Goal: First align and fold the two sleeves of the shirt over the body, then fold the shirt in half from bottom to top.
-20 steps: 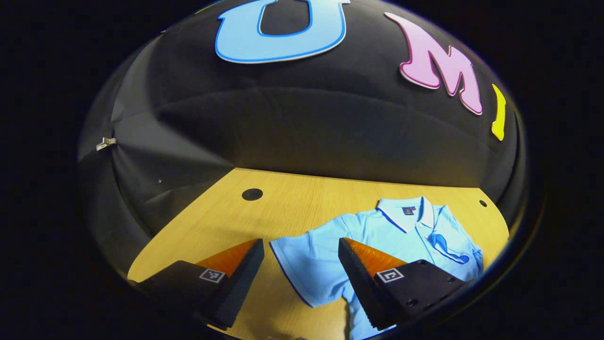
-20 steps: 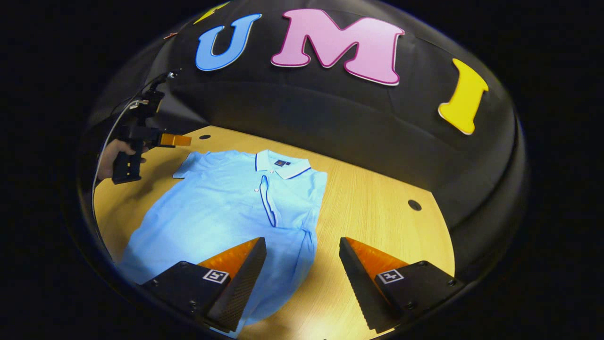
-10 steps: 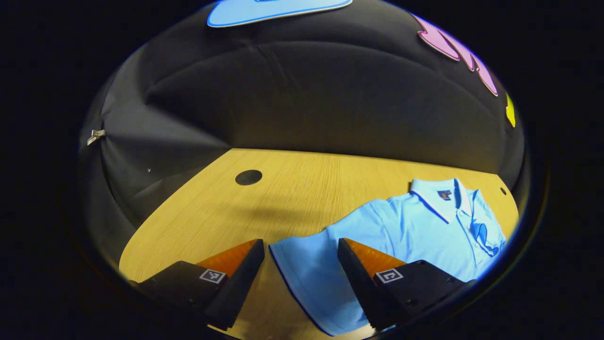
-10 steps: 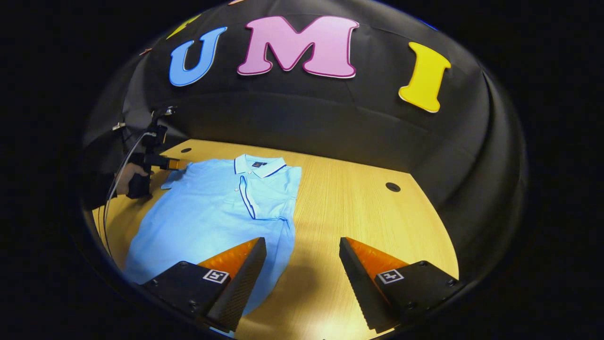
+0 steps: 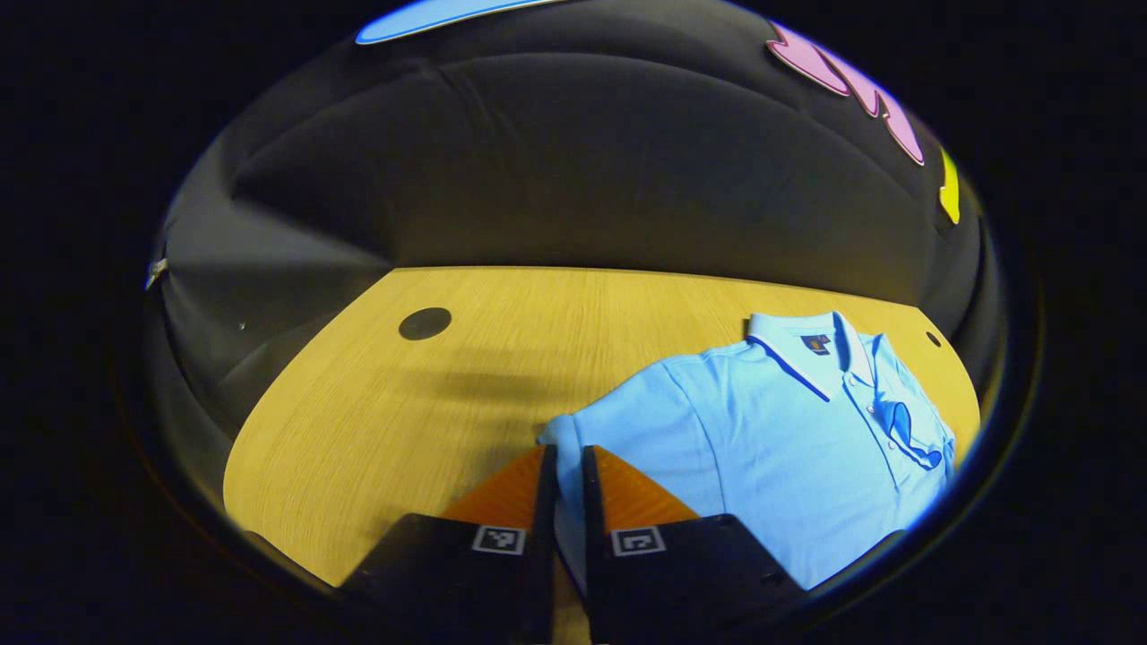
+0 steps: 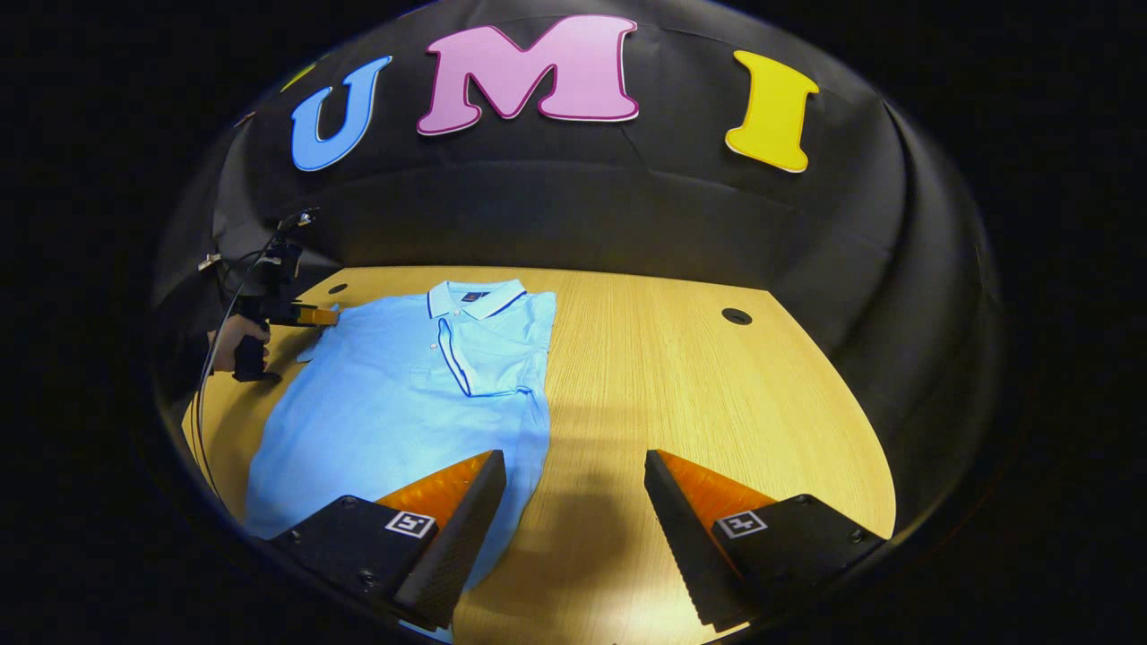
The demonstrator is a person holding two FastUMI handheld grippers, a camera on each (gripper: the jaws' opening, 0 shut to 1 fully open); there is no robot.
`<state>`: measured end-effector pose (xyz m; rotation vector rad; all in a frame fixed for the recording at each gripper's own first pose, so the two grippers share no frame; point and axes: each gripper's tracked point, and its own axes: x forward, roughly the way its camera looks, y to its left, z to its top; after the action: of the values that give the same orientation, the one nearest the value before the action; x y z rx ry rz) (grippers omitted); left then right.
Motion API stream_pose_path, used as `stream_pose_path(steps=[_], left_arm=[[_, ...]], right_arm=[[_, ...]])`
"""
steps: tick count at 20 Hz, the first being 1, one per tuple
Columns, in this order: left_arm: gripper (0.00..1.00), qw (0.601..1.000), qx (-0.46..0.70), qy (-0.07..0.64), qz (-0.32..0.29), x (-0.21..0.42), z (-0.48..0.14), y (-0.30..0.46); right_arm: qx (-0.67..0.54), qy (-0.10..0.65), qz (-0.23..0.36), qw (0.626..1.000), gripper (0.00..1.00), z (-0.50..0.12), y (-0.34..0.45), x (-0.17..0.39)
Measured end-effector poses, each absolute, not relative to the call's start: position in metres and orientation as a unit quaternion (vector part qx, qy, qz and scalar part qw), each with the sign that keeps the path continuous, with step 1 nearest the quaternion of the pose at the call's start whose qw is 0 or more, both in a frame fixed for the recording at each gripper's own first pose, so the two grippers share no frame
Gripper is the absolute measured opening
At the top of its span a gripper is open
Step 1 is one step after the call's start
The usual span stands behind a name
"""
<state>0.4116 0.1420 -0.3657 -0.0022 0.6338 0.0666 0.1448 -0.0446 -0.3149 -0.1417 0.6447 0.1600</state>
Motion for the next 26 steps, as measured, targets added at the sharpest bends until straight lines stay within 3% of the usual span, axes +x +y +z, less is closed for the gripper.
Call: stream_pose_path(steps=[1,2,3,12,17,18,26], left_arm=[[0.17,0.949,0.004,0.312,0.032,0.412,-0.364,0.141],[0.09,0.949,0.006,0.314,0.031,0.413,-0.364,0.140],[0.07,0.948,0.008,0.316,0.030,0.412,-0.365,0.139],[0.06,0.946,0.010,0.321,0.037,0.414,-0.344,0.135],[0.06,0.954,0.032,0.298,-0.006,0.423,-0.309,0.087],[0.02,0.955,0.036,0.293,-0.017,0.424,-0.301,0.075],[0.06,0.960,0.045,0.259,-0.101,0.426,-0.254,-0.038]], right_arm=[[-0.067,0.315,0.078,0.944,0.98,-0.315,-0.043,0.146],[-0.065,0.313,0.077,0.944,0.98,-0.314,-0.043,0.147],[-0.064,0.312,0.077,0.945,0.97,-0.313,-0.043,0.147],[-0.048,0.302,0.063,0.950,0.98,-0.308,-0.058,0.152],[-0.045,0.303,0.064,0.950,0.98,-0.308,-0.066,0.149],[-0.044,0.303,0.064,0.950,0.98,-0.308,-0.067,0.148],[-0.031,0.303,0.062,0.951,0.97,-0.309,-0.082,0.148]])
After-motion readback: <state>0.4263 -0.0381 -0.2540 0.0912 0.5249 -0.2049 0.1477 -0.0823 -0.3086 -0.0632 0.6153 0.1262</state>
